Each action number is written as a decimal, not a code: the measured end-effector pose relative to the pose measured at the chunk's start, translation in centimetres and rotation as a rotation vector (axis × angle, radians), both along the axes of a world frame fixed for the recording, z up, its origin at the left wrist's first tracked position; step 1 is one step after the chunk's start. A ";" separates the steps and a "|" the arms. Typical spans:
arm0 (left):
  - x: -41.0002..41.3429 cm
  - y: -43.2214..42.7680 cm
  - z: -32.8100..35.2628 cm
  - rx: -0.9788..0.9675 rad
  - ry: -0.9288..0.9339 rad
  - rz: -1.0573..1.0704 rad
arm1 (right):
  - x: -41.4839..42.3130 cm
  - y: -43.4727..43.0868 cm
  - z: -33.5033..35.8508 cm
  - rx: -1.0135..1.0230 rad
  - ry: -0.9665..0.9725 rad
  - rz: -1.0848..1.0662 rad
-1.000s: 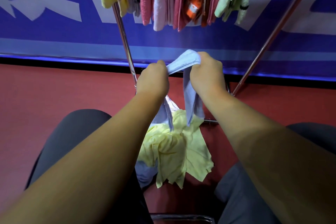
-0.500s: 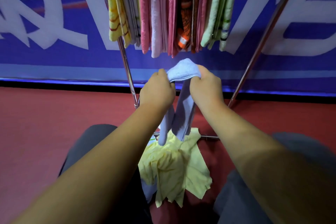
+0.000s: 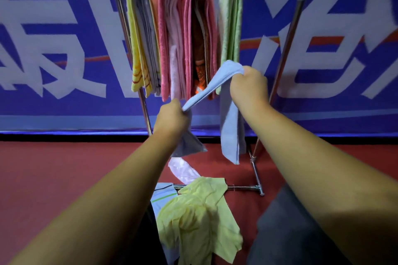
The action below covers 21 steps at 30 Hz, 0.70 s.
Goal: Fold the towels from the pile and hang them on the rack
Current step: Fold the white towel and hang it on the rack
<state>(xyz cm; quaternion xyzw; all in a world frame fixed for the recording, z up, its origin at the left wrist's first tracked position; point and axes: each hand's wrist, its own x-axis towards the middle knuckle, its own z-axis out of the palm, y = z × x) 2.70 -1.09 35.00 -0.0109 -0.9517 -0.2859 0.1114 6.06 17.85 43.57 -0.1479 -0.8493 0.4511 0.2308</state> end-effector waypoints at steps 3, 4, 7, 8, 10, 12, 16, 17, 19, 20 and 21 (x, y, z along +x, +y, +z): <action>0.5 -0.4 0.8 -0.020 -0.024 -0.008 | 0.1 0.7 2.4 -0.014 0.004 -0.047; 0.7 -0.6 1.1 -0.038 -0.032 -0.008 | 0.2 0.9 3.1 -0.025 0.003 -0.061; 1.3 -0.9 1.8 -0.143 -0.050 0.015 | 0.8 1.3 5.4 -0.062 0.001 -0.086; 1.5 -1.0 2.1 -0.164 -0.054 0.016 | 1.0 1.3 6.2 -0.065 0.004 -0.089; 2.0 -1.0 2.7 -0.178 -0.058 0.012 | 1.4 1.4 7.4 -0.059 0.010 -0.085; 2.7 -0.9 3.4 -0.184 -0.042 0.008 | 1.9 1.3 8.7 -0.048 0.008 -0.075; 4.2 -0.1 5.9 -0.221 -0.022 0.013 | 3.0 0.9 10.8 -0.037 0.007 -0.040; 4.5 0.3 6.8 -0.219 -0.011 -0.005 | 3.2 0.8 11.3 -0.025 0.007 -0.030; 5.1 1.5 8.9 -0.163 0.017 -0.102 | 3.5 0.4 12.2 0.018 -0.005 0.007; 5.4 2.3 10.1 -0.109 0.030 -0.182 | 3.6 0.2 12.5 0.059 -0.017 0.024; 5.8 3.0 11.4 -0.052 0.043 -0.271 | 3.7 -0.1 12.9 0.113 -0.026 0.034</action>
